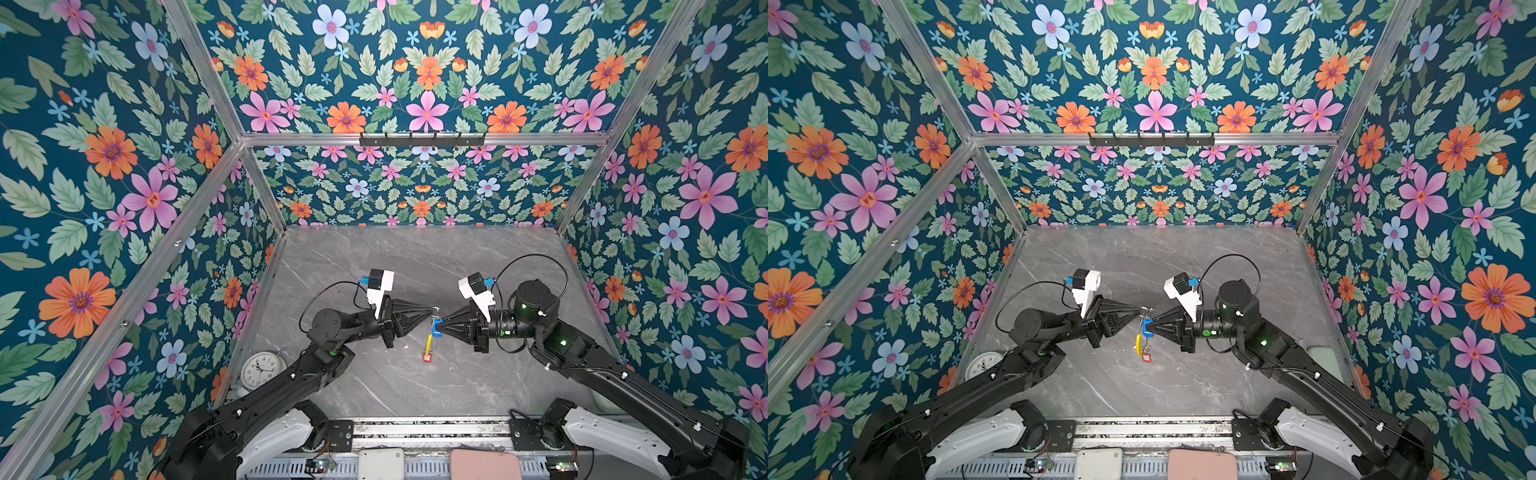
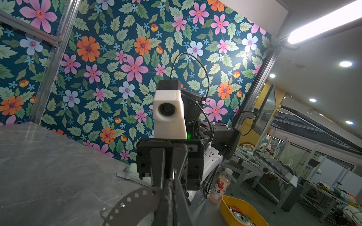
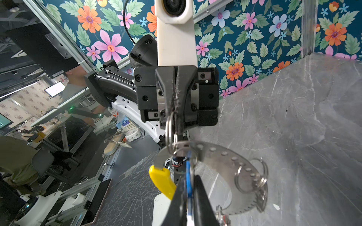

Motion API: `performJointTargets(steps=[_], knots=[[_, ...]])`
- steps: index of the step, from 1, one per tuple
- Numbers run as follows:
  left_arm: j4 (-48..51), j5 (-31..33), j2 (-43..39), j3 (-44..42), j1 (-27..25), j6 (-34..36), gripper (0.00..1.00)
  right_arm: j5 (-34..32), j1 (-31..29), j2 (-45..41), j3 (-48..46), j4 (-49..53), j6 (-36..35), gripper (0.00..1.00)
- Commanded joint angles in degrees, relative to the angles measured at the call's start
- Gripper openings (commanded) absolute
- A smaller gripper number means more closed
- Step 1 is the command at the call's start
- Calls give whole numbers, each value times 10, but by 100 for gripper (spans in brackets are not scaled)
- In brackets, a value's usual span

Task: Remove the keys from the keyring

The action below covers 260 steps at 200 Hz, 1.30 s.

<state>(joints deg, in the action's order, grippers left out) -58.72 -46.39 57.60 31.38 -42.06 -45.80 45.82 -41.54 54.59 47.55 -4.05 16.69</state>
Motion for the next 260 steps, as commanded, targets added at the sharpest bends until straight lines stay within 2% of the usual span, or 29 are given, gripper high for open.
performJointTargets(steps=[1, 79, 147, 201, 223, 230, 244, 260], knots=[[-38, 12, 0, -1, 0, -2, 0, 8, -2, 2, 5, -14, -5, 0], [-69, 43, 1, -9, -2, -20, 0, 30, -9, 26, 29, 38, -33, 0], [-117, 54, 15, -18, -3, -48, 0, 37, -18, 57, 39, 46, -41, 0], [-113, 34, 16, -18, -4, -43, 0, -5, -19, 38, 36, 52, -34, 0], [-90, 33, 6, -18, -3, -29, 0, -36, -18, 12, 36, 74, -42, 32], [-86, 34, 3, -20, -3, -26, 0, -47, -19, 1, 35, 82, -46, 39], [-82, 36, -4, -24, -3, -20, 0, -67, -18, -19, 39, 93, -48, 48], [-82, 39, -10, -28, -3, -16, 0, -96, -18, -43, 44, 101, -53, 51]])
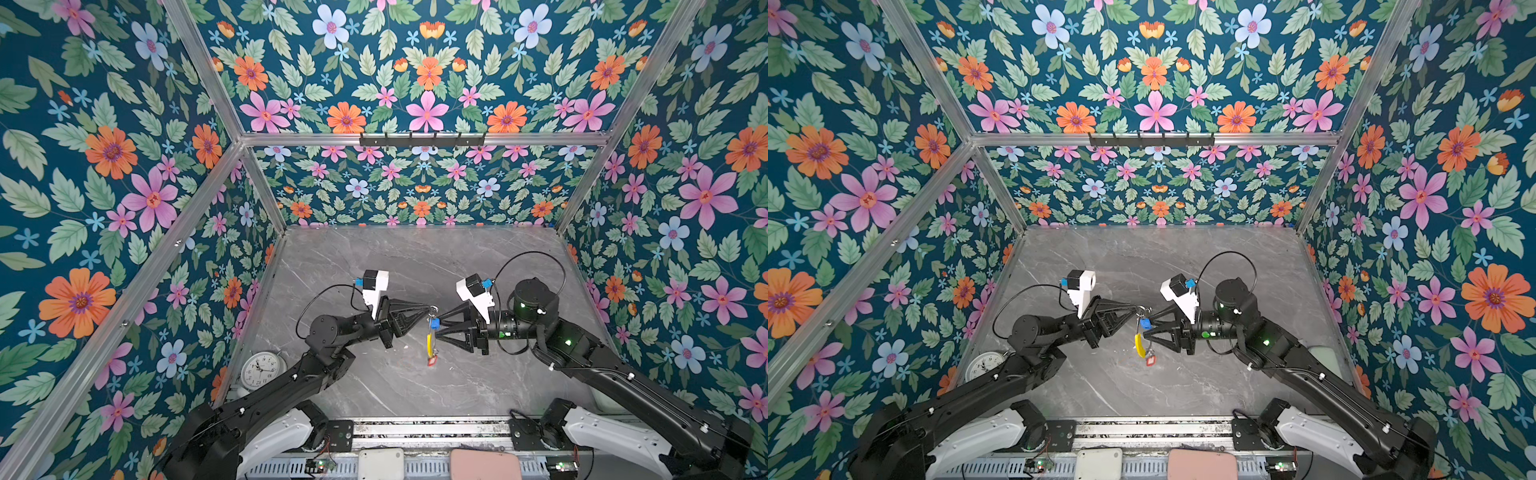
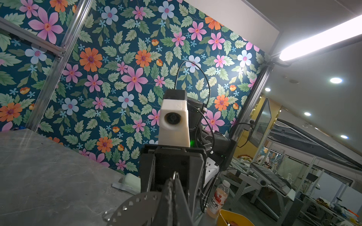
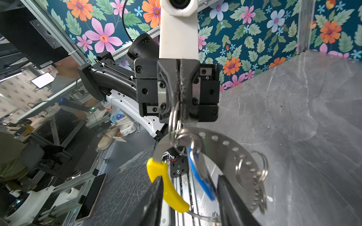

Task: Remove the keys from the keyring

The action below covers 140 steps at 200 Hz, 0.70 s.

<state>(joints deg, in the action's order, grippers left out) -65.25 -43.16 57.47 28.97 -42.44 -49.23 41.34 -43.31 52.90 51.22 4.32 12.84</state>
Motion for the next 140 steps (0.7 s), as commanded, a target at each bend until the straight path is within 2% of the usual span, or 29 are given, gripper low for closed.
performJointTargets(steps=[1, 30, 74, 140], knots=[[-16, 6, -9, -4, 1, 20, 0, -52, 0, -28, 8, 17, -14, 51], [-15, 12, -15, -8, 0, 27, 0, -93, 0, -42, 21, -18, 18, 54], [-23, 24, -17, -13, 0, 32, 0, -37, 1, 12, 38, -105, 93, 54], [7, 53, -37, -20, 0, 55, 0, -7, 1, 47, 32, -156, 125, 39]])
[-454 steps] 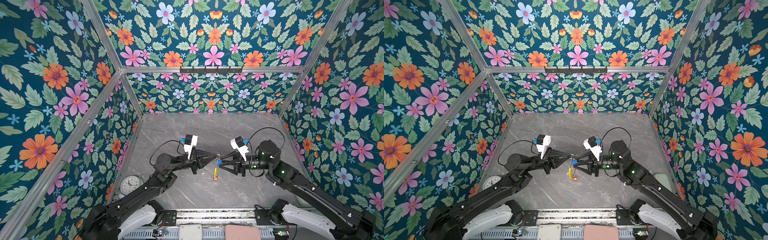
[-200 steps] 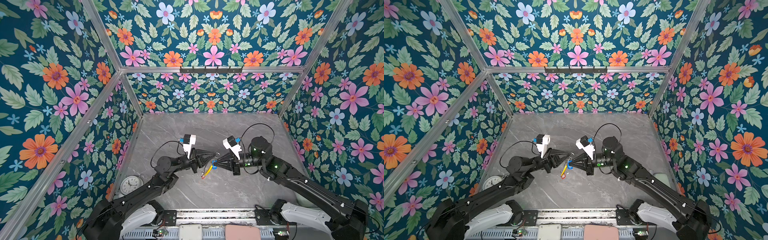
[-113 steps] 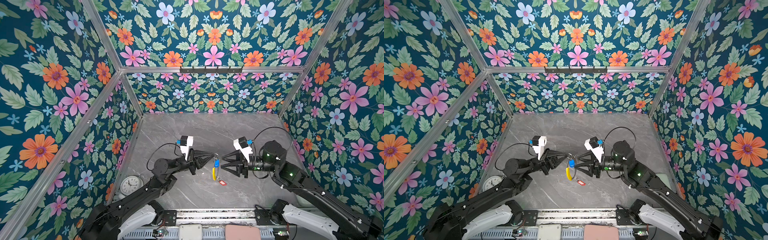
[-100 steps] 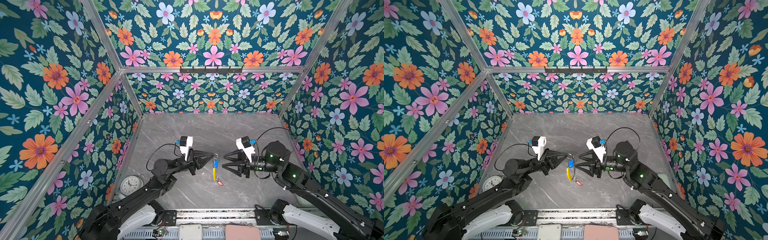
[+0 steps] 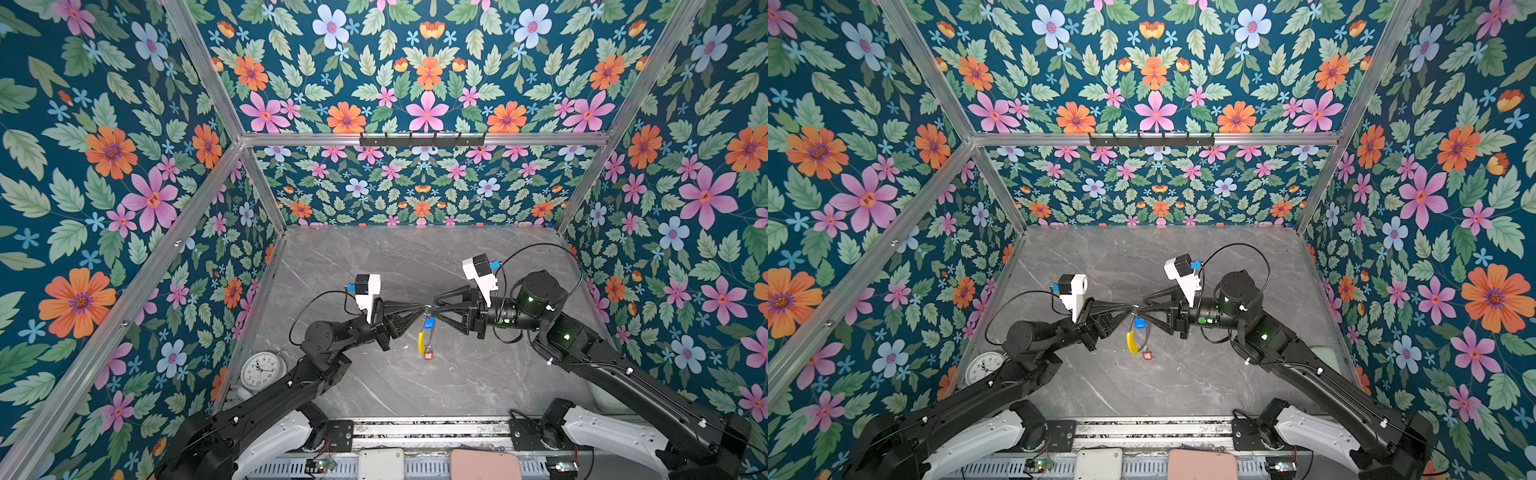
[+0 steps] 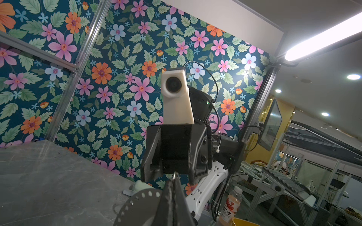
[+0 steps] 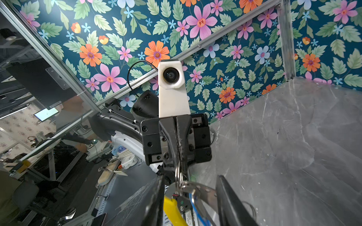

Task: Remove the keys from the keyring

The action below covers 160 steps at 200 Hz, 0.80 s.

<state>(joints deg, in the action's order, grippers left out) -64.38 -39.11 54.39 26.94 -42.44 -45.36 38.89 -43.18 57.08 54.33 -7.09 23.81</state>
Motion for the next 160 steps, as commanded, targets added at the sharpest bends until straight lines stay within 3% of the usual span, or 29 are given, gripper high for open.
performJointTargets(steps=[1, 58, 125, 145, 160], knots=[[-1, 13, -6, 0, 0, 16, 0, 18, 0, 6, 1, -42, 15, 38], [6, 22, -7, -1, 1, 20, 0, 24, 0, 17, 1, -53, 22, 27], [16, 23, -4, 2, 0, 21, 0, 24, 0, 22, 2, -41, 20, 0], [20, 16, -7, 6, 1, 14, 0, 23, 0, 17, 9, -18, 11, 0], [41, 11, -16, 9, 1, 14, 19, 18, -1, 11, 17, 18, -10, 0]])
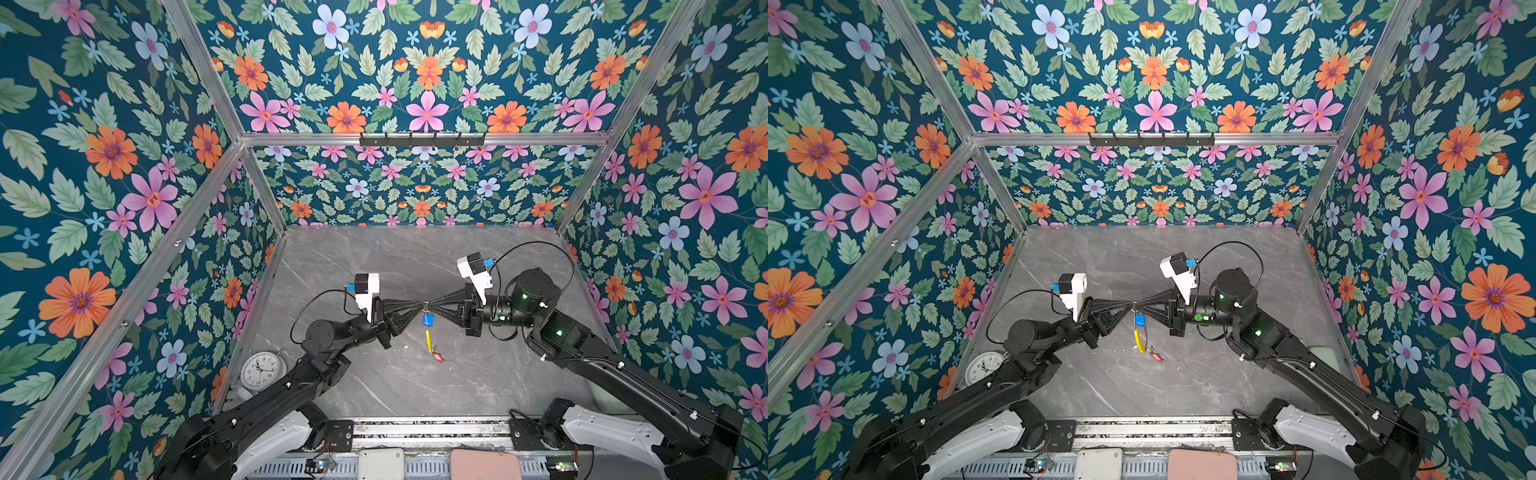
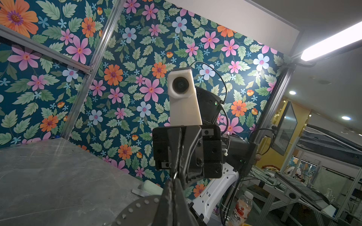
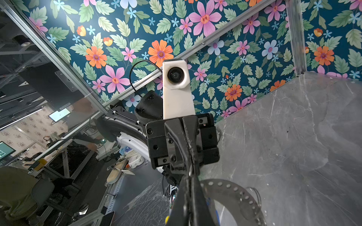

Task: Remove the keys from the keyring

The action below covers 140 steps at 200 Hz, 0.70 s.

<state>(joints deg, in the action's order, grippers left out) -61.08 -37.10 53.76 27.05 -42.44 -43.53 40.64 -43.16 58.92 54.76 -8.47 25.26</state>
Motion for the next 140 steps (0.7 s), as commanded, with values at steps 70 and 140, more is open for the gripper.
performJointTargets(steps=[70, 140], knots=[[194, -82, -39, 61, 2, 21, 34, 48, 38, -7, 84, 237, -137, 0], [377, -152, 0, 150, 2, 77, 33, 76, 40, 7, 140, 365, -222, 0]])
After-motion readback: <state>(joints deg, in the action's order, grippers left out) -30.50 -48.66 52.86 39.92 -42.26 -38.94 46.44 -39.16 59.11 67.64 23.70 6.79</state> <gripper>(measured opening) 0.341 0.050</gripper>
